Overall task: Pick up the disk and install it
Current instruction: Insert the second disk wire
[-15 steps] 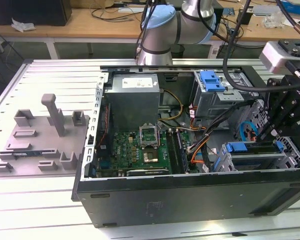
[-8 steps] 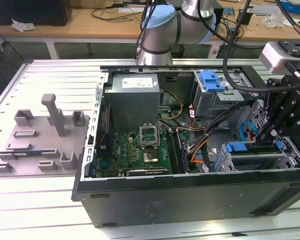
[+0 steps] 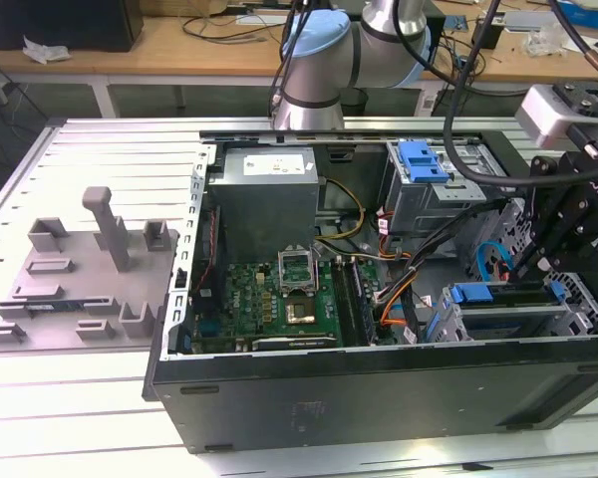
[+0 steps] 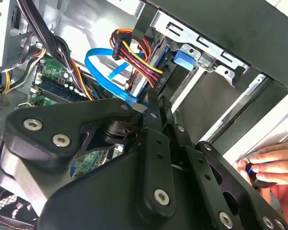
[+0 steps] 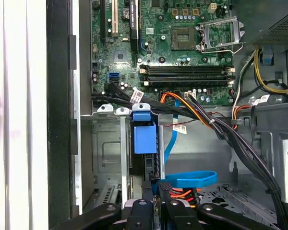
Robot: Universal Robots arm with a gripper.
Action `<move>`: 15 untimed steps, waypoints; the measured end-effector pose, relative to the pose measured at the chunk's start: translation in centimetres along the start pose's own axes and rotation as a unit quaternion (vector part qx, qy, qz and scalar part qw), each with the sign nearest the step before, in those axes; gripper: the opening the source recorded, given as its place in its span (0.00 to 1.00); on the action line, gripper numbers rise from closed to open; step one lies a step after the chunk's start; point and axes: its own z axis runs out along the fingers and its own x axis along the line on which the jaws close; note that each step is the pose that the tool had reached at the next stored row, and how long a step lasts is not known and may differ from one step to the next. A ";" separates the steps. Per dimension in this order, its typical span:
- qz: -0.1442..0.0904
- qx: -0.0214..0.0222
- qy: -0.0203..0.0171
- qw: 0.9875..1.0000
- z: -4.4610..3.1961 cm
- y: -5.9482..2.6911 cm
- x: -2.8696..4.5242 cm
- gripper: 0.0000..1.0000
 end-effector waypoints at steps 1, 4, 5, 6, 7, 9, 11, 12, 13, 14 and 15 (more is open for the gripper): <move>0.000 0.000 0.000 1.000 0.02 0.00 0.00 0.16; -0.002 0.003 -0.002 1.000 0.08 -0.01 -0.01 0.16; -0.003 0.004 -0.003 1.000 0.11 -0.01 -0.01 0.16; -0.003 0.004 -0.003 1.000 0.14 -0.01 -0.01 0.16; -0.003 0.005 -0.003 1.000 0.17 -0.01 -0.01 0.16; -0.004 0.005 -0.003 1.000 0.24 0.01 0.00 0.16; -0.005 0.005 -0.003 1.000 0.33 0.07 0.00 0.16; -0.005 0.005 -0.003 1.000 0.37 0.09 0.00 0.16; -0.006 0.006 -0.003 1.000 0.40 0.13 0.00 0.16; -0.006 0.006 -0.003 1.000 0.43 0.15 0.00 0.16; -0.006 0.006 -0.003 1.000 0.45 0.16 0.00 0.16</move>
